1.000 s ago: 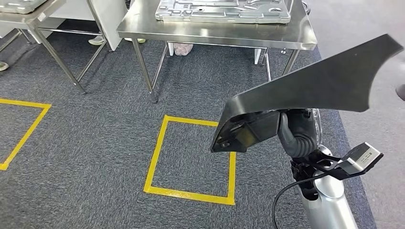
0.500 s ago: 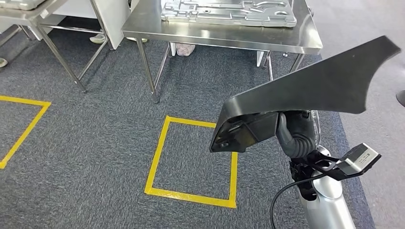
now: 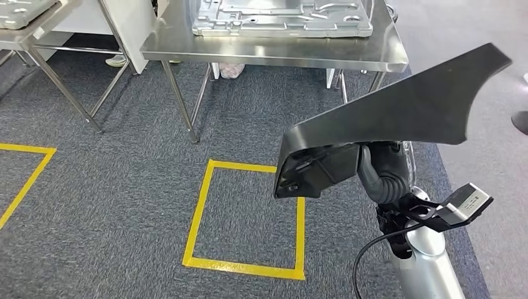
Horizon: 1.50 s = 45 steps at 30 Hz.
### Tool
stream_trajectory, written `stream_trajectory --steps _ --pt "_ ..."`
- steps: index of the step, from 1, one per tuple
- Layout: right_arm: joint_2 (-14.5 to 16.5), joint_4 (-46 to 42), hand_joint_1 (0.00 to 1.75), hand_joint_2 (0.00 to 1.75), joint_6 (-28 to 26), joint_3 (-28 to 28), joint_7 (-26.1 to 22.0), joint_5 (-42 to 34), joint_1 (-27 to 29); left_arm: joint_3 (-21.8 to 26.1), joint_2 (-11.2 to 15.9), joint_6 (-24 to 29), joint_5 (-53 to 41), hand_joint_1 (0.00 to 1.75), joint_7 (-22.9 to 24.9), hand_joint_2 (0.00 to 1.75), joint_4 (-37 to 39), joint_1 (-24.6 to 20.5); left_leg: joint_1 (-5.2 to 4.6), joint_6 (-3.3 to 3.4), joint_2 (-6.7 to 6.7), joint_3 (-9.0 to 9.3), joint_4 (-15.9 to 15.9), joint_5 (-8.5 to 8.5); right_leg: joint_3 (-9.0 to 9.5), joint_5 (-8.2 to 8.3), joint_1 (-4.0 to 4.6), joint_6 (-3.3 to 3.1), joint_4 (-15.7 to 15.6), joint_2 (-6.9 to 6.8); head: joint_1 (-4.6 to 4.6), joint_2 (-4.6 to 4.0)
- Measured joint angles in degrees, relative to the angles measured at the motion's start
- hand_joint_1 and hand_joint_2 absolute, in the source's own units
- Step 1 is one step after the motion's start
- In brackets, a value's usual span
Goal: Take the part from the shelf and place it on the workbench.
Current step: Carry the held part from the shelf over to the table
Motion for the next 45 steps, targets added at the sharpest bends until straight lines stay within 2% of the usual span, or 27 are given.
stream_trajectory --steps 1,2,6,8,10,11,12,13,15,16,18,21,23,26,27,28,29,31,33,36,38,39,41,42,43,44,45 --pt "0.1 0.0 1.75 1.75 0.0 0.0 0.0 0.0 0.0 0.0 0.0 0.0 0.0 0.0 0.0 1.75 0.0 0.0 -0.13 0.38 -0.04 1.13 -2.7 0.92 0.31 -0.4 0.07 0.28 0.0 0.04 0.01 0.01" --pt "0.1 0.0 1.75 1.75 0.0 0.0 0.0 0.1 0.0 0.0 0.0 0.1 0.0 0.0 0.0 1.75 0.0 0.0 -0.28 0.77 -0.09 1.74 -4.2 0.94 0.49 -0.61 0.13 0.61 0.0 0.08 0.03 0.01" --pt "0.1 0.0 1.75 1.75 0.0 0.0 0.0 0.3 0.0 0.0 0.0 0.1 -0.2 0.0 0.0 1.75 0.0 -0.1 -0.14 2.16 -0.22 3.13 -5.6 0.0 0.23 -1.08 0.07 1.87 1.7 0.08 0.17 0.02" --pt "0.2 -0.1 1.75 1.75 0.0 0.0 0.0 0.3 -0.1 0.0 0.0 0.2 -0.3 0.0 0.0 1.75 0.0 -0.2 -0.01 2.68 -0.24 3.87 -5.9 -0.37 -2.96 -3.37 -0.11 2.4 7.4 0.0 0.34 0.02" --pt "0.2 0.0 1.75 1.75 0.0 0.0 0.0 0.4 0.2 0.0 0.0 0.2 -0.4 0.0 0.0 1.75 0.0 -0.2 -0.02 2.93 -0.27 4.35 -6.0 -0.92 -8.06 -6.0 -0.3 2.79 15.0 -0.03 0.35 0.02" --pt "0.2 0.0 1.75 1.75 -0.1 0.0 0.0 0.4 0.3 0.0 0.0 0.2 -0.4 0.0 0.0 1.75 0.0 -0.1 -0.03 2.92 -0.3 4.69 -5.9 -1.22 -9.86 -6.13 -0.39 2.92 16.9 -0.06 0.37 0.02" --pt "0.2 0.0 1.75 1.75 -0.1 0.0 0.0 0.5 0.5 0.0 0.0 0.2 -0.4 0.0 0.0 1.75 0.0 -0.1 -0.03 2.85 -0.33 5.15 -5.9 -1.57 -10.63 -4.98 -0.45 2.97 16.7 -0.1 0.38 0.02" --pt "0.2 0.0 1.75 1.75 -0.1 0.0 0.0 0.5 0.5 0.0 0.0 0.2 -0.5 0.0 0.0 1.75 0.0 0.0 -0.03 2.74 -0.35 5.71 -5.9 -1.95 -10.24 -2.64 -0.49 2.93 14.2 -0.17 0.38 0.02" --pt "0.2 0.0 1.75 1.75 -0.1 0.0 0.0 0.5 0.5 0.0 -0.1 0.2 -0.5 0.0 0.0 1.75 0.0 0.0 -0.04 2.41 -0.38 6.86 -6.0 -2.74 -7.74 2.74 -0.39 2.47 6.3 -0.45 0.36 0.01" --pt "0.2 0.0 1.75 1.75 -0.1 0.0 0.0 0.5 0.5 0.0 -0.1 0.2 -0.5 0.0 0.0 1.75 0.0 0.0 -0.06 2.17 -0.38 7.14 -6.0 -3.04 -6.75 3.66 -0.19 2.12 3.2 -0.62 0.35 0.01" --pt "0.2 0.0 1.75 1.75 -0.1 0.0 0.0 0.6 0.5 0.0 -0.1 0.2 -0.5 0.0 0.0 1.75 0.0 -0.1 -0.15 1.47 -0.31 7.31 -5.9 -3.38 -6.11 3.61 0.16 1.35 0.9 -0.78 0.29 0.01" --pt "0.2 -0.1 1.75 1.75 -0.1 0.0 0.0 0.7 0.5 0.0 -0.1 0.2 -0.5 0.0 0.0 1.75 0.0 0.0 -0.14 0.46 -0.17 7.88 -5.1 -3.63 -5.08 3.74 0.11 0.35 0.3 -0.59 0.11 0.01" --pt "0.2 -0.1 1.75 1.75 -0.1 0.0 -0.1 0.8 0.5 0.0 -0.1 0.1 -0.6 0.0 -0.1 1.75 0.0 -0.1 0.0 0.02 -0.16 7.07 -2.4 -5.18 -3.93 3.43 -0.02 -0.24 0.0 -0.56 -0.17 0.01" --pt "0.3 -0.1 1.75 1.75 0.0 0.0 -0.3 0.8 0.6 0.1 -0.1 0.1 -0.6 0.0 -0.1 1.75 0.0 -0.1 0.13 -0.44 -0.19 0.94 7.9 -9.7 -3.24 2.79 0.05 -0.7 -0.1 -0.54 -0.45 0.01" --pt "0.3 -0.1 1.75 1.75 0.0 0.0 -0.4 0.8 0.7 0.2 -0.1 0.1 -0.7 0.0 -0.1 1.75 0.0 0.0 0.14 -0.55 -0.19 -0.96 10.3 -10.24 -3.04 2.54 0.09 -0.72 -0.1 -0.46 -0.45 0.01" --pt "0.3 -0.1 1.75 1.75 0.0 0.0 -0.6 0.8 0.9 0.2 -0.1 0.1 -0.7 0.0 -0.1 1.75 0.0 0.1 0.14 -0.56 -0.18 -1.93 10.8 -9.56 -2.75 2.27 0.11 -0.69 -0.1 -0.38 -0.46 0.01" --pt "0.3 -0.1 1.75 1.75 0.0 0.0 -0.8 0.8 1.0 0.2 -0.1 0.1 -0.7 0.0 -0.1 1.75 0.0 0.2 0.15 -0.5 -0.18 -1.87 9.2 -7.82 -2.37 1.97 0.11 -0.61 0.0 -0.3 -0.46 0.01" --pt "0.3 -0.1 1.75 1.75 0.0 0.0 -1.0 0.9 1.1 0.3 -0.1 0.1 -0.8 0.0 -0.1 1.75 0.0 0.3 0.13 -0.16 -0.2 0.56 1.8 -2.5 -1.38 1.25 0.09 -0.27 0.0 -0.23 -0.43 0.01" --pt "0.3 -0.1 1.75 1.75 0.0 0.0 -1.2 0.9 0.9 0.4 0.0 0.1 -0.8 0.0 -0.2 1.75 0.0 0.2 -0.13 0.5 -0.17 2.41 -3.9 -0.41 -0.98 0.7 0.17 0.29 0.1 -0.19 -0.42 0.01" --pt "0.3 -0.2 1.75 1.75 0.0 0.0 -1.3 0.9 0.7 0.5 0.0 0.1 -0.9 0.0 -0.2 1.75 0.0 0.2 -0.3 1.65 -0.23 2.77 -4.9 -0.5 -0.88 0.04 0.24 1.39 0.1 -0.18 -0.38 0.01" --pt "0.3 -0.4 1.75 1.75 0.0 -0.1 -1.3 0.9 0.5 0.6 0.0 0.2 -1.0 0.0 -0.3 1.75 0.0 0.1 -0.1 2.28 -0.28 3.25 -5.3 -0.55 -1.58 -1.18 0.15 2.08 2.1 -0.24 -0.25 0.01" --pt "0.3 -0.5 1.75 1.75 0.0 -0.1 -1.3 0.9 0.4 0.6 0.0 0.2 -1.0 0.0 -0.3 1.75 0.0 0.1 -0.02 2.57 -0.27 3.5 -5.4 -0.64 -2.95 -2.42 0.06 2.38 4.7 -0.26 -0.21 0.01" --pt "0.3 -0.5 1.75 1.75 0.1 -0.2 -1.4 0.8 0.5 0.7 0.0 0.2 -1.1 0.0 -0.3 1.75 0.0 0.0 -0.11 2.97 -0.25 3.83 -5.4 -1.06 -7.68 -5.32 -0.05 2.79 12.7 -0.27 -0.13 0.01" --pt "0.3 -0.5 1.75 1.75 0.1 -0.2 -1.4 0.8 0.6 0.7 0.0 0.2 -1.1 0.0 -0.3 1.75 0.0 -0.1 -0.17 3.08 -0.19 4.07 -5.4 -1.3 -9.89 -5.87 -0.09 2.87 15.9 -0.28 -0.13 0.01" --pt "0.3 -0.5 1.75 1.75 0.1 -0.3 -1.4 0.7 0.8 0.8 0.0 0.2 -1.1 0.0 -0.3 1.75 0.0 0.0 -0.25 3.13 -0.12 4.42 -5.4 -1.59 -11.28 -5.35 -0.1 2.85 17.4 -0.29 -0.11 0.01" --pt "0.3 -0.5 1.75 1.75 0.1 -0.3 -1.4 0.6 0.9 0.8 0.0 0.2 -1.1 0.0 -0.3 1.75 0.0 0.0 -0.35 3.15 -0.01 4.91 -5.4 -1.93 -11.43 -3.58 -0.07 2.68 16.4 -0.35 -0.1 0.01" --pt "0.3 -0.5 1.75 1.75 0.1 -0.3 -1.4 0.6 1.0 0.8 -0.1 0.2 -1.2 0.0 -0.3 1.75 0.0 0.1 -0.46 3.13 0.12 5.49 -5.4 -2.31 -10.43 -0.99 0.03 2.36 13.2 -0.55 -0.09 0.01"
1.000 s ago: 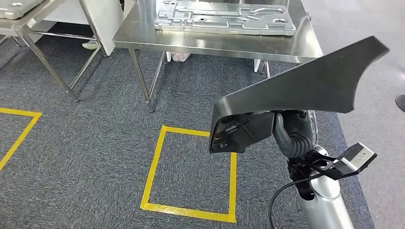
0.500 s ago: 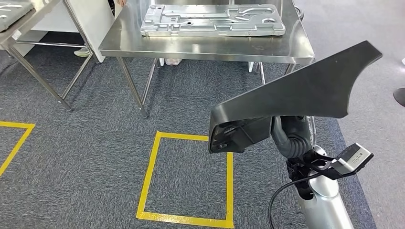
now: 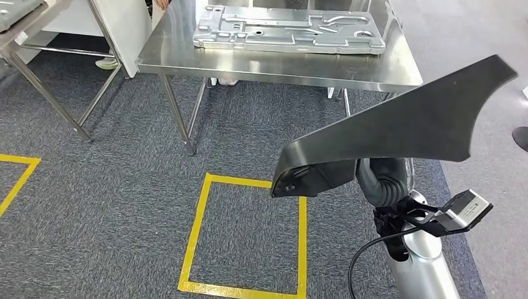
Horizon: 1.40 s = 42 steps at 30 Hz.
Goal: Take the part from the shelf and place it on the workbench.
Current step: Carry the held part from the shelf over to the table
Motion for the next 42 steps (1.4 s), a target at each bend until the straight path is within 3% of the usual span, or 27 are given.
stream_trajectory --steps 2,3,5,8,10,12,13,14,16,18,19,23,25,27,28,29,30,32,33,34,36,39,40,42 --pt "0.0 0.0 1.75 1.75 0.1 0.0 -0.1 -0.1 -0.1 0.1 -0.2 0.0 -0.1 0.0 0.0 1.75 0.0 0.1 -0.26 -0.25 0.29 0.99 0.0 -0.8 3.15 4.3 0.68 -1.15 -8.2 -1.65 -0.05 -0.01" --pt "0.0 0.0 1.75 1.75 0.3 0.0 -0.1 -0.2 -0.2 0.2 -0.3 0.0 -0.1 0.0 0.0 1.75 0.0 0.1 -0.37 -0.48 0.51 1.27 -0.1 -1.1 4.19 5.21 1.06 -1.67 -10.8 -2.42 -0.1 0.0" --pt "0.1 -0.1 1.75 1.75 0.5 0.0 -0.2 -0.2 -0.4 0.3 -0.4 0.0 -0.3 0.0 -0.1 1.75 0.0 0.0 -0.53 -1.04 1.19 1.6 -0.3 -1.51 4.74 5.09 1.54 -2.28 -12.3 -2.81 -0.19 0.0" --pt "0.1 -0.4 1.75 1.75 0.7 0.0 0.2 -0.2 -0.7 0.4 -0.3 0.0 -0.5 0.0 -0.3 1.75 0.0 -0.1 -0.58 -1.89 1.38 1.71 0.7 -2.67 5.61 5.13 0.89 -2.87 -13.3 -1.65 -0.27 0.01" --pt "0.3 -0.6 1.75 1.75 0.7 0.0 0.4 -0.1 -0.9 0.4 -0.3 -0.1 -0.7 0.0 -0.3 1.75 0.0 -0.2 -0.29 -2.44 0.48 -0.95 6.3 -5.31 6.43 4.94 0.52 -3.23 -13.9 -1.31 -0.39 0.01" --pt "0.4 -0.7 1.75 1.75 0.7 0.0 0.3 0.0 -0.5 0.5 -0.3 0.0 -0.7 0.0 -0.3 1.75 0.0 0.0 0.06 -2.91 0.16 -5.57 14.1 -7.95 6.91 4.45 0.48 -3.35 -13.9 -0.95 -0.44 0.01" --pt "0.4 -0.8 1.75 1.75 0.7 0.0 0.1 0.0 -0.1 0.5 -0.3 0.1 -0.8 0.0 -0.3 1.75 0.0 0.1 0.23 -3.1 0.15 -7.19 16.2 -7.94 7.22 4.16 0.46 -3.28 -13.8 -0.73 -0.45 0.01" --pt "0.4 -1.0 1.75 1.75 0.8 -0.1 -0.1 -0.1 0.4 0.5 -0.3 0.2 -0.8 0.0 -0.3 1.75 0.0 0.3 0.37 -3.23 0.16 -7.7 16.0 -6.67 7.6 3.85 0.42 -3.16 -13.8 -0.52 -0.44 0.0" --pt "0.4 -1.6 1.75 1.75 0.9 -0.3 -0.6 -0.5 1.3 0.5 -0.4 0.5 -1.0 0.0 -0.3 1.75 0.0 0.5 0.6 -3.28 0.16 -5.58 9.3 -1.48 8.59 3.01 0.29 -2.78 -13.6 -0.19 -0.44 0.0" --pt "0.4 -2.5 1.75 1.75 0.8 -0.7 -0.9 -0.8 2.1 0.5 -0.4 0.6 -1.3 0.0 -0.4 1.75 0.0 0.5 0.55 -2.9 0.12 -2.8 2.6 1.53 9.21 2.17 0.35 -2.2 -13.3 -0.01 -0.44 0.01" --pt "0.3 -3.1 1.75 1.75 0.8 -1.0 -1.0 -0.8 2.5 0.5 -0.4 0.6 -1.6 0.0 -0.4 1.75 0.0 0.5 0.46 -2.56 0.1 -2.15 1.1 1.73 9.28 1.9 0.42 -1.89 -13.2 0.03 -0.43 0.0" --pt "0.0 -5.4 1.75 1.75 0.1 -1.7 -0.3 -0.8 3.4 0.5 -0.4 0.4 -2.3 0.0 -0.6 1.75 0.0 0.4 0.44 -1.07 0.04 -1.46 0.1 1.08 9.06 0.85 0.29 -0.62 -12.2 0.09 -0.34 0.01" --pt "-0.1 -6.2 1.75 1.75 -0.2 -2.0 0.2 -0.8 3.4 0.5 -0.4 0.3 -2.5 0.0 -0.6 1.75 0.0 0.2 0.58 -0.48 0.05 -0.89 -0.2 0.87 6.38 -1.51 0.06 -0.06 -6.9 0.07 -0.11 0.01" --pt "-0.1 -6.4 1.75 1.75 -0.3 -2.1 0.6 -0.8 3.3 0.5 -0.4 0.1 -2.5 0.0 -0.7 1.75 0.0 0.0 0.53 -0.18 0.04 -0.53 -0.2 0.47 1.44 -4.16 -0.14 0.3 1.1 0.05 0.01 0.01" --pt "-0.2 -6.4 1.75 1.75 -0.3 -2.1 0.8 -0.8 3.3 0.5 -0.4 0.1 -2.5 0.0 -0.7 1.75 0.0 -0.1 0.51 -0.16 0.01 -0.29 -0.2 0.23 -0.49 -4.37 -0.24 0.39 3.7 0.05 0.01 0.01" --pt "-0.2 -6.4 1.75 1.75 -0.4 -2.0 1.0 -0.8 3.2 0.5 -0.4 0.0 -2.6 0.0 -0.7 1.75 0.0 -0.1 0.5 -0.21 -0.04 0.03 -0.2 -0.05 -1.41 -3.38 -0.31 0.41 4.1 0.04 0.02 0.01" --pt "-0.2 -6.4 1.75 1.75 -0.7 -2.0 1.1 -0.9 3.0 0.5 -0.4 -0.1 -2.7 0.0 -0.7 1.75 0.0 -0.1 0.5 -0.32 -0.1 0.49 -0.2 -0.38 -1.08 -1.18 -0.36 0.32 2.1 0.04 0.03 0.01" --pt "-0.2 -6.3 1.75 1.75 -1.1 -2.0 1.5 -1.1 2.3 0.5 -0.4 -0.2 -2.9 0.0 -0.7 1.75 0.0 -0.1 0.49 -0.64 -0.2 1.36 -0.2 -1.1 1.95 4.05 -0.32 -0.17 -6.0 0.02 0.03 0.01" --pt "-0.2 -6.3 1.75 1.75 -1.3 -2.0 1.7 -1.2 1.8 0.5 -0.4 -0.3 -3.0 0.0 -0.7 1.75 0.0 -0.2 0.44 -0.93 -0.25 1.63 -0.2 -1.43 3.35 5.52 -0.16 -0.48 -9.5 0.01 0.02 0.01" --pt "-0.2 -6.2 1.75 1.75 -1.5 -1.9 1.8 -1.3 1.3 0.5 -0.4 -0.3 -3.1 0.0 -0.7 1.75 0.0 -0.3 0.4 -1.23 -0.26 1.74 -0.2 -1.68 4.12 6.04 0.03 -0.76 -11.5 0.0 -0.01 0.0" --pt "-0.2 -6.1 1.75 1.75 -1.7 -1.8 2.1 -1.6 0.7 0.5 -0.3 -0.3 -3.2 0.0 -0.7 1.75 0.0 -0.5 0.39 -1.88 -0.26 1.94 -0.4 -2.0 4.36 5.47 0.39 -1.27 -12.2 0.02 -0.07 0.01" --pt "-0.3 -5.9 1.75 1.75 -2.0 -1.7 2.1 -1.8 0.2 0.5 -0.2 -0.4 -3.3 0.0 -0.7 1.75 0.0 -0.7 0.39 -2.75 -0.23 2.13 0.5 -3.03 5.41 5.09 0.06 -2.11 -13.0 0.03 -0.2 0.01" --pt "-0.3 -5.8 1.75 1.75 -2.0 -1.7 2.1 -1.8 0.1 0.5 -0.1 -0.4 -3.3 0.0 -0.7 1.75 0.0 -0.8 0.41 -2.96 -0.25 1.15 2.8 -4.11 5.99 4.94 -0.1 -2.4 -13.4 -0.02 -0.26 0.01" --pt "-0.3 -5.6 1.75 1.75 -2.1 -1.6 2.2 -1.8 -0.1 0.5 -0.1 -0.4 -3.4 0.0 -0.7 1.75 0.0 -0.8 0.54 -3.19 -0.28 -3.26 10.8 -7.08 6.86 4.37 -0.05 -2.86 -13.6 -0.12 -0.39 0.01"
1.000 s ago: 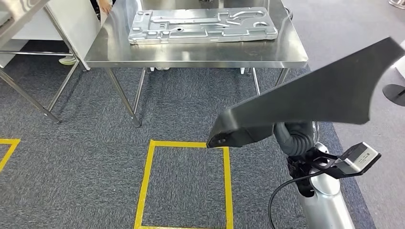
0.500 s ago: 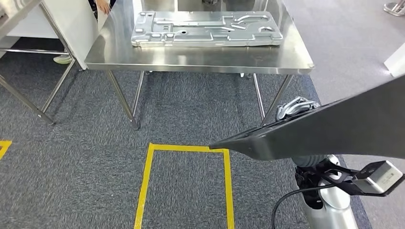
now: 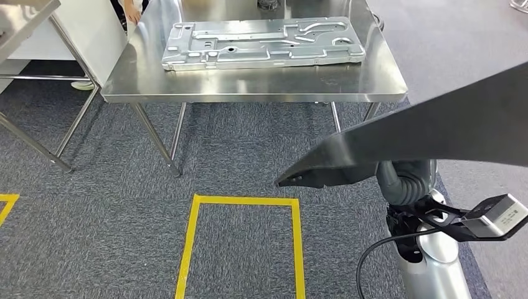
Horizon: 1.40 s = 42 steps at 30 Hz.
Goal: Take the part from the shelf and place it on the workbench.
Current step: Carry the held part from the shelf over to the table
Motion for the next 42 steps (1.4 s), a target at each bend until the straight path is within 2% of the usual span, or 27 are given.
stream_trajectory --steps 1,2,3,5,6,7,8,11,13,16,17,18,19,21,23,26,28,29,31,32,33,34,36,37,39,40,42 --pt "0.0 0.2 1.75 1.75 0.0 0.1 0.0 0.0 0.0 0.0 0.0 0.0 0.0 0.0 0.0 1.75 0.0 0.1 0.01 -0.07 0.01 -2.52 3.8 -0.93 0.33 -0.34 0.09 -0.1 0.0 0.05 0.01 -0.01" --pt "0.0 0.4 1.75 1.75 0.0 0.2 0.2 -0.1 0.0 0.0 0.0 0.0 0.0 0.0 0.0 1.75 0.0 0.2 0.01 -0.09 0.01 -4.39 6.0 -0.77 0.74 -0.71 0.17 -0.15 0.0 0.12 -0.01 -0.01" --pt "0.0 0.6 1.75 1.75 0.1 0.3 0.4 -0.2 -0.1 0.0 0.0 0.0 0.0 0.0 0.0 1.75 0.0 0.3 0.01 -0.02 0.01 -5.13 5.8 0.72 1.25 -1.12 0.24 -0.16 0.1 0.21 0.0 -0.01" --pt "0.0 1.0 1.75 1.75 0.3 0.5 1.0 -0.6 -0.3 0.0 0.0 0.0 0.0 0.0 0.0 1.75 0.0 0.3 -0.04 0.43 0.0 -3.46 -0.7 6.26 2.56 -2.06 0.38 -0.07 0.1 0.33 0.0 -0.01" --pt "0.0 1.2 1.75 1.75 0.4 0.6 1.4 -0.7 -0.5 0.0 0.1 0.0 0.0 0.0 0.0 1.75 0.0 0.3 -0.2 0.78 0.0 -1.97 -4.7 8.39 3.13 -2.56 0.52 0.08 0.1 0.35 0.05 -0.01" --pt "0.0 1.5 1.75 1.75 0.6 0.7 1.7 -0.8 -0.8 0.0 0.1 0.0 0.0 0.0 0.0 1.75 0.0 0.3 -0.35 1.1 0.01 -0.75 -7.8 9.63 3.5 -2.97 0.6 0.3 0.1 0.4 0.08 0.0" --pt "0.0 1.7 1.75 1.75 0.7 0.7 2.1 -0.9 -1.0 0.0 0.2 0.0 0.0 0.0 0.0 1.75 0.0 0.3 -0.51 1.37 0.01 -0.06 -9.6 9.97 3.68 -3.26 0.64 0.55 0.0 0.44 0.13 -0.01" --pt "0.0 2.4 1.75 1.75 0.8 0.9 3.3 -0.9 -1.5 0.1 0.2 0.1 0.0 0.0 0.0 1.75 0.0 0.3 -0.52 2.17 -0.08 0.72 -11.0 9.48 3.71 -3.33 0.56 1.51 0.7 0.47 0.17 0.0" --pt "-0.2 2.6 1.75 1.75 1.0 1.2 4.9 -1.0 -2.0 0.1 0.2 0.1 0.0 0.0 0.0 1.75 0.0 0.3 -0.24 2.71 -0.16 1.58 -11.5 9.27 2.1 -4.29 0.42 2.07 4.1 0.43 0.28 0.0" --pt "-0.3 3.0 1.75 1.75 0.9 1.7 7.0 -1.2 -2.4 0.3 0.1 0.1 0.1 0.0 0.0 1.75 0.0 0.2 -0.12 3.01 -0.19 2.56 -11.7 8.52 -4.72 -8.19 -0.11 3.01 14.7 0.42 0.38 0.0" --pt "-0.4 3.2 1.75 1.75 0.8 1.9 7.3 -1.0 -2.3 0.4 0.1 0.1 0.2 0.0 0.0 1.75 0.0 0.3 -0.09 2.96 -0.23 2.95 -11.7 8.16 -6.67 -8.78 -0.31 3.3 16.9 0.41 0.37 0.0" --pt "-0.4 3.2 1.75 1.75 0.5 2.1 7.4 -0.5 -2.2 0.5 0.0 0.2 0.3 0.0 0.0 1.75 0.0 0.5 -0.05 2.85 -0.26 3.45 -11.7 7.75 -7.65 -8.27 -0.5 3.49 17.1 0.39 0.38 0.0" --pt "-0.4 3.1 1.75 1.75 -0.1 2.3 7.4 0.3 -1.9 0.6 -0.1 0.2 0.3 0.0 0.0 1.75 0.0 0.6 0.01 2.69 -0.3 4.08 -11.7 7.29 -7.58 -6.6 -0.67 3.57 15.3 0.35 0.38 0.0" --pt "-0.4 2.4 1.75 1.75 -1.8 2.6 6.9 2.6 -1.1 1.0 -0.3 0.3 0.6 0.0 -0.2 1.75 0.0 1.0 0.12 2.21 -0.37 5.42 -11.7 6.23 -5.29 -1.26 -0.89 3.5 7.6 0.14 0.43 0.0" --pt "-0.4 1.5 1.75 1.75 -3.4 2.9 6.4 4.4 -0.2 1.4 -0.4 0.4 0.9 0.0 -0.4 1.75 0.0 1.2 0.11 1.47 -0.43 6.25 -11.7 5.34 -3.62 1.44 -0.64 2.96 2.2 -0.09 0.49 0.0" --pt "-0.4 0.3 1.75 1.75 -5.3 3.3 6.4 5.6 0.8 2.0 -0.4 0.4 1.0 0.0 -0.7 1.75 0.0 1.4 0.07 0.29 -0.3 6.77 -11.4 4.82 -3.16 1.54 -0.36 1.54 1.3 0.07 0.48 0.0" --pt "-0.4 -0.3 1.75 1.75 -5.8 3.9 6.7 6.3 0.8 2.5 -0.5 0.4 1.0 0.0 -0.8 1.75 0.0 1.5 0.19 -0.11 -0.25 5.91 -8.8 4.3 -2.31 1.18 -0.39 0.72 1.0 0.2 0.37 0.0" --pt "-0.4 -0.6 1.75 1.75 -5.9 4.2 6.9 6.7 0.8 2.7 -0.6 0.4 1.0 0.0 -0.8 1.75 0.0 1.4 0.26 -0.25 -0.24 4.38 -5.9 3.4 -1.86 0.94 -0.35 0.37 1.0 0.23 0.29 0.0" --pt "-0.4 -0.7 1.75 1.75 -6.2 5.0 7.3 7.8 0.7 3.0 -0.6 0.4 1.1 0.0 -0.9 1.75 0.0 1.5 0.3 -0.36 -0.24 -0.05 1.3 0.76 -1.23 0.29 -0.07 -0.18 0.9 0.25 0.13 0.0" --pt "-0.3 -0.7 1.75 1.75 -6.3 5.5 7.4 8.4 0.7 3.2 -0.7 0.4 1.2 0.0 -0.9 1.75 0.0 1.6 0.3 -0.34 -0.24 -2.11 4.0 -0.34 -0.89 -0.04 0.12 -0.34 0.9 0.3 0.14 0.0" --pt "-0.3 -0.7 1.75 1.75 -6.4 5.9 7.5 8.9 0.7 3.3 -0.7 0.4 1.2 0.0 -0.9 1.75 0.0 1.7 0.27 -0.23 -0.24 -3.39 4.9 -0.44 -0.45 -0.42 0.34 -0.46 0.9 0.37 0.12 0.0" --pt "-0.3 -0.7 1.75 1.75 -6.4 6.4 7.6 9.3 0.7 3.5 -0.7 0.5 1.4 0.0 -0.9 1.75 0.0 1.8 0.18 -0.01 -0.24 -3.76 3.8 0.59 0.09 -0.83 0.56 -0.53 1.0 0.44 0.1 0.0" --pt "-0.1 -0.7 1.75 1.75 -6.5 7.1 7.6 9.7 0.6 3.9 -0.7 0.5 1.5 0.0 -0.9 1.75 0.0 2.0 -0.22 0.99 -0.23 -2.27 -2.8 5.7 1.32 -1.75 0.95 -0.57 0.9 0.48 0.09 -0.01" --pt "0.0 -0.7 1.75 1.75 -6.5 7.4 7.6 9.9 0.4 4.1 -0.7 0.5 1.6 0.0 -1.0 1.75 0.0 2.0 -0.53 1.58 -0.2 -1.36 -6.0 7.63 1.78 -2.14 1.11 -0.52 1.0 0.46 0.17 -0.01" --pt "0.3 -0.5 1.75 1.75 -6.5 8.0 7.7 10.2 -0.2 4.4 -0.7 0.6 1.7 0.0 -1.0 1.75 0.0 2.0 -1.08 2.34 -0.23 -0.32 -9.7 9.08 2.08 -2.67 1.1 -0.15 1.0 0.51 0.2 -0.01" --pt "0.5 -0.4 1.75 1.75 -6.6 8.3 7.8 10.3 -0.5 4.5 -0.7 0.6 1.8 0.0 -1.0 1.75 0.0 2.0 -1.23 2.53 -0.25 -0.15 -10.1 8.71 2.19 -2.67 1.07 0.17 1.1 0.54 0.23 -0.01" --pt "0.8 -0.3 1.75 1.75 -6.7 8.6 8.3 10.4 -1.3 4.8 -0.8 0.7 2.0 0.0 -1.0 1.75 0.0 2.1 -1.11 2.87 -0.34 0.97 -11.0 9.2 2.44 -2.79 0.95 0.78 1.8 0.55 0.2 0.01"
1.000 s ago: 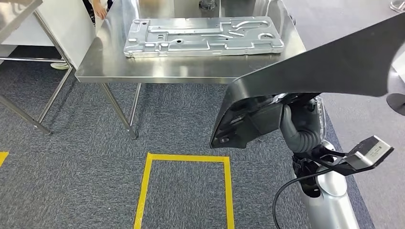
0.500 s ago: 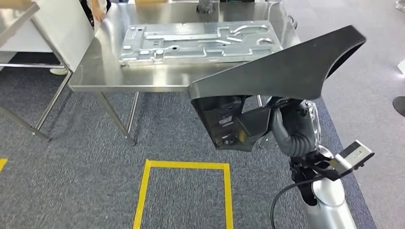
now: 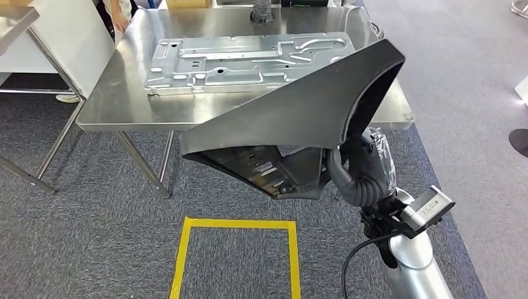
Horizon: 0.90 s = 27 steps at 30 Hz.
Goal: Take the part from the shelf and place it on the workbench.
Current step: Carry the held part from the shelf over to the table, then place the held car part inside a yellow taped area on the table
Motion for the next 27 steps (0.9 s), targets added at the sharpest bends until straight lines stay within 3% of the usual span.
stream_trajectory --steps 2,5,6,7,8,10,12,15,17,21,22,23,25,27 --pt "0.3 0.2 1.75 1.75 -0.1 0.3 0.6 0.1 -1.4 0.3 -0.1 0.0 0.1 0.0 0.0 1.75 0.0 -0.2 0.35 0.29 -0.01 1.32 -0.8 0.01 -1.38 -1.23 -0.14 0.64 3.3 -0.04 0.18 0.0" --pt "0.6 0.7 1.75 1.75 -0.1 0.5 1.1 0.1 -2.9 0.7 -0.2 0.0 0.1 0.0 0.1 1.75 0.0 -0.5 0.65 0.43 -0.02 2.15 -1.0 -0.55 -7.75 -5.11 -0.9 1.69 13.3 -0.09 0.34 -0.01" --pt "0.8 0.9 1.75 1.75 -0.1 0.6 1.2 0.1 -3.0 0.8 -0.3 0.0 0.1 0.0 0.1 1.75 0.0 -0.5 0.75 0.32 -0.07 2.47 -1.0 -0.87 -9.47 -5.59 -1.22 1.97 15.2 -0.11 0.34 -0.01" --pt "0.9 1.1 1.75 1.75 -0.1 0.6 1.2 0.3 -3.1 0.9 -0.4 0.0 0.1 0.0 0.1 1.75 0.0 -0.4 0.89 0.14 -0.13 2.89 -1.0 -1.25 -10.29 -4.94 -1.51 2.21 15.1 -0.13 0.34 -0.01" --pt "1.0 1.3 1.75 1.75 -0.1 0.7 1.2 0.5 -3.1 1.0 -0.5 0.0 0.1 0.0 0.1 1.75 0.0 -0.3 1.05 -0.08 -0.17 3.42 -0.9 -1.69 -10.05 -3.03 -1.77 2.43 13.0 -0.17 0.34 -0.01" --pt "1.2 1.5 1.75 1.75 -0.1 0.7 1.1 0.9 -3.3 1.1 -0.7 0.0 0.1 0.0 0.1 1.75 0.0 -0.2 1.26 -0.74 -0.23 4.56 -0.8 -2.73 -7.86 2.47 -2.12 2.71 5.3 -0.38 0.42 -0.02" --pt "1.5 1.7 1.75 1.75 -0.1 0.8 1.1 1.1 -3.7 1.3 -0.7 0.1 0.1 0.0 0.1 1.75 0.0 -0.3 1.25 -1.59 -0.2 4.95 -0.6 -3.61 -6.49 4.73 -2.02 2.2 0.4 -0.54 0.47 -0.01" --pt "1.9 2.1 1.75 1.75 0.0 0.8 1.1 1.3 -4.3 1.5 -0.7 0.0 0.1 0.0 0.0 1.75 0.0 -0.4 1.29 -2.73 -0.07 5.3 -0.1 -4.16 -5.96 4.39 -1.82 0.71 -0.3 -0.36 0.41 -0.01" --pt "2.2 2.3 1.75 1.75 0.1 0.8 1.1 1.4 -4.9 1.6 -0.8 0.0 0.0 0.0 0.0 1.75 0.0 -0.5 1.48 -3.21 -0.02 4.33 2.8 -5.09 -4.95 3.92 -1.85 -0.12 -0.6 -0.32 0.24 -0.02" --pt "2.8 2.9 1.75 1.75 0.2 0.8 1.2 1.7 -5.4 1.8 -0.8 0.0 -0.4 0.0 0.0 1.75 0.0 -0.6 1.59 -3.54 -0.01 -3.99 15.5 -9.59 -3.62 2.71 -1.36 -0.93 -0.7 -0.29 -0.03 -0.02" --pt "2.8 3.1 1.75 1.75 0.2 0.8 1.2 1.8 -5.4 1.9 -0.8 0.0 -0.4 0.0 0.0 1.75 0.0 -0.5 1.58 -3.44 -0.01 -5.11 16.0 -9.11 -3.19 2.34 -1.21 -0.98 -0.6 -0.21 -0.04 -0.02" --pt "2.8 3.2 1.75 1.75 0.2 0.8 1.2 1.9 -5.3 1.9 -0.8 0.0 -0.5 0.0 0.0 1.75 0.0 -0.4 1.58 -3.26 -0.01 -5.14 14.4 -7.35 -2.65 1.94 -1.09 -0.98 -0.6 -0.14 -0.07 -0.02" --pt "2.9 3.3 1.75 1.75 0.2 0.8 1.1 2.2 -5.2 2.0 -0.8 0.0 -0.6 0.0 0.0 1.75 0.0 -0.3 1.43 -2.63 -0.01 -3.06 7.1 -1.95 -1.4 1.07 -0.92 -0.85 -0.7 -0.07 -0.07 -0.02" --pt "2.9 3.5 1.75 1.75 0.1 0.8 0.8 2.4 -5.0 2.2 -0.7 -0.1 -0.9 0.0 -0.1 1.75 0.0 -0.3 1.02 -2.02 0.03 -1.41 1.8 0.38 -0.77 0.43 -0.84 -0.44 -0.7 -0.05 0.01 -0.02"
